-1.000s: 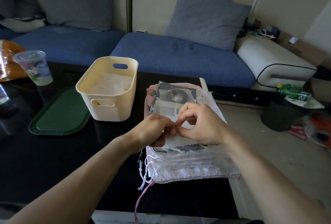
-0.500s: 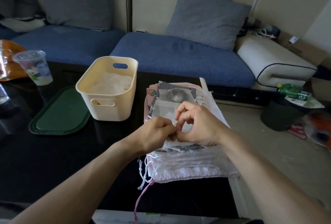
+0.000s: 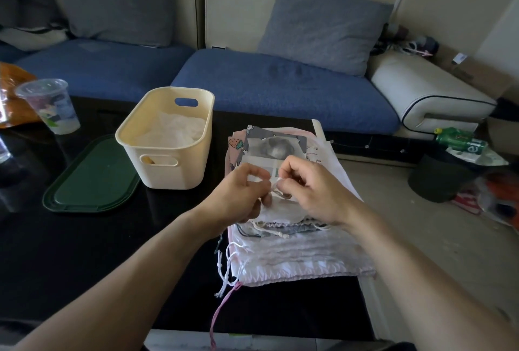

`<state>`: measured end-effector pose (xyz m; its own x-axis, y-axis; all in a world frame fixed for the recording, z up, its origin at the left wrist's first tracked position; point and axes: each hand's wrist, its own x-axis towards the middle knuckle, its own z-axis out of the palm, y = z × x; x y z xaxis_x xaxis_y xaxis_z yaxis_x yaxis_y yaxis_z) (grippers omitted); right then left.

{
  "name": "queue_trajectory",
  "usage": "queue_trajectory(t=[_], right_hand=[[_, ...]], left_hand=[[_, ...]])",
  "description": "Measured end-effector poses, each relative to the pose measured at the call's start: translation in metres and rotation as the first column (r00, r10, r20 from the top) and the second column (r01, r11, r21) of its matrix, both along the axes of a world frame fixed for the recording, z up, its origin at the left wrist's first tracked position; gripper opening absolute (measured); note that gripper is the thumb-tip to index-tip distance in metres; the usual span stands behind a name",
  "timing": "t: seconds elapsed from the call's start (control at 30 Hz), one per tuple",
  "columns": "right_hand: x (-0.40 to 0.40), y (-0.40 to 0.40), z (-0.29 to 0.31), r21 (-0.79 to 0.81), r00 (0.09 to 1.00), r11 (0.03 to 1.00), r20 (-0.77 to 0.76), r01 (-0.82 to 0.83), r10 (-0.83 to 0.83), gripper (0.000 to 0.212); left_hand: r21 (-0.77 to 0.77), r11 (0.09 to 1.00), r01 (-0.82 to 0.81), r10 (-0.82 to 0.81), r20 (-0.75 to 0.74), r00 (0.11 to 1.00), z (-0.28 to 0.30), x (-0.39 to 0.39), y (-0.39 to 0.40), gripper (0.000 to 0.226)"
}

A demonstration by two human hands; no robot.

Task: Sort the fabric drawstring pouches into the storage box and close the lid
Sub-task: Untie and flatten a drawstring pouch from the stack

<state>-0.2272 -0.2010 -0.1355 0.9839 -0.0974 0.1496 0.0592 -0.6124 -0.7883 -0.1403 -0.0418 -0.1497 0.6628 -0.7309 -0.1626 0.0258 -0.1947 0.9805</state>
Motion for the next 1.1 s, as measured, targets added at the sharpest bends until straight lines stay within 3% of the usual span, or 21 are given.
queue_trajectory(t=[0.13,0.3,0.4,0.53,0.6,0.77,1.1], right_hand=[[0.0,0.003,0.0,-0.059,0.999,0.998,-0.021,0.03,-0.031,0.017],[0.001,0.006,-0.001,-0.057,0.999,0.998,-0.033,0.04,-0.042,0.016],[0.001,0.006,-0.003,-0.023,0.999,0.999,-0.021,0.038,-0.038,0.014],[0.0,0.002,-0.003,0.09,0.997,0.994,0.032,0.063,-0.067,0.013],[-0.001,0.001,-0.002,0.075,0.995,0.996,0.074,0.057,-0.062,0.011],[0.002,0.008,-0.01,-0.059,0.98,0.99,0.161,0.131,-0.12,0.014],[0.008,0.013,-0.013,-0.145,0.951,0.981,0.3,0.126,-0.078,0.003]], left_hand=[[0.08,0.992,0.102,-0.112,0.148,0.983,0.0,-0.002,0.002,0.031],[0.018,0.98,0.196,-0.196,-0.013,0.981,0.004,0.003,0.008,0.026],[-0.001,0.993,0.12,-0.12,-0.04,0.992,0.0,0.004,0.007,0.025],[-0.145,0.979,-0.144,0.122,-0.152,0.981,-0.002,0.006,0.001,0.023],[-0.197,0.961,-0.194,0.161,-0.168,0.972,-0.001,0.007,-0.001,0.024],[-0.235,0.966,-0.104,0.079,-0.112,0.991,-0.002,0.002,-0.002,0.012],[-0.17,0.985,0.032,-0.037,-0.025,0.999,-0.002,0.004,0.01,0.005]])
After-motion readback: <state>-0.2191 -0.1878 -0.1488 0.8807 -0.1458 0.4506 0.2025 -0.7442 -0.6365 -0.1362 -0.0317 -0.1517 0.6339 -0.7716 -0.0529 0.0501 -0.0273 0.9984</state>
